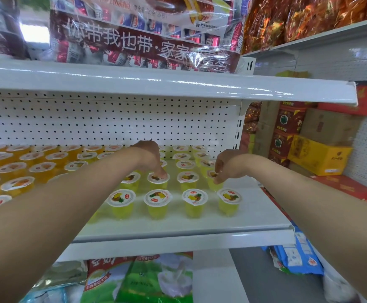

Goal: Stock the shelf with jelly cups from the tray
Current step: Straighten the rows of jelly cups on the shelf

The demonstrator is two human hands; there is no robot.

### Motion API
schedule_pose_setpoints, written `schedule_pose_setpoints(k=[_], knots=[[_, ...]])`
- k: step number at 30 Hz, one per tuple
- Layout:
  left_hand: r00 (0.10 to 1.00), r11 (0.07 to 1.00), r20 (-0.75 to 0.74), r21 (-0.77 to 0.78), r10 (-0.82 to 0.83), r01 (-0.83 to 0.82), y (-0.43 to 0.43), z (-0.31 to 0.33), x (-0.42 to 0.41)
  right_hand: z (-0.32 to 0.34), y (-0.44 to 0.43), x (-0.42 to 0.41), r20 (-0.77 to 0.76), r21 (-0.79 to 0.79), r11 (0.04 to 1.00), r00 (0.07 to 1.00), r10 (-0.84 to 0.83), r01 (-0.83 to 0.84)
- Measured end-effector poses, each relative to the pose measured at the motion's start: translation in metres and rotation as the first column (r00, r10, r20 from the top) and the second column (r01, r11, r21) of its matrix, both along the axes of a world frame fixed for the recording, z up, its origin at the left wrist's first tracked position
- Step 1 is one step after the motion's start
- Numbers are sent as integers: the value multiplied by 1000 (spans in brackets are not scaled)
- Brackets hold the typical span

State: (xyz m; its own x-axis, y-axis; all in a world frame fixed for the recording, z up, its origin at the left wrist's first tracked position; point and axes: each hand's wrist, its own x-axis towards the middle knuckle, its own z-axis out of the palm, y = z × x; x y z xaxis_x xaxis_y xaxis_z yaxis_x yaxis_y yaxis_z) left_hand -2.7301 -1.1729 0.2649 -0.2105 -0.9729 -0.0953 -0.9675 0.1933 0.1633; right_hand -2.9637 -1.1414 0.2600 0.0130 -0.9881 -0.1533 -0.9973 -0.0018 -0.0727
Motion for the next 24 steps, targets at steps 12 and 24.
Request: schedule_pose_setpoints(k=[12, 24], knots=[[997, 997, -19, -22, -69, 69, 2, 10, -10, 2, 3, 6, -23, 10, 1000, 999, -26, 27], [994, 994, 52, -42, -99, 102, 42, 30, -24, 35, 71, 9, -50, -80, 997, 998, -24, 20]])
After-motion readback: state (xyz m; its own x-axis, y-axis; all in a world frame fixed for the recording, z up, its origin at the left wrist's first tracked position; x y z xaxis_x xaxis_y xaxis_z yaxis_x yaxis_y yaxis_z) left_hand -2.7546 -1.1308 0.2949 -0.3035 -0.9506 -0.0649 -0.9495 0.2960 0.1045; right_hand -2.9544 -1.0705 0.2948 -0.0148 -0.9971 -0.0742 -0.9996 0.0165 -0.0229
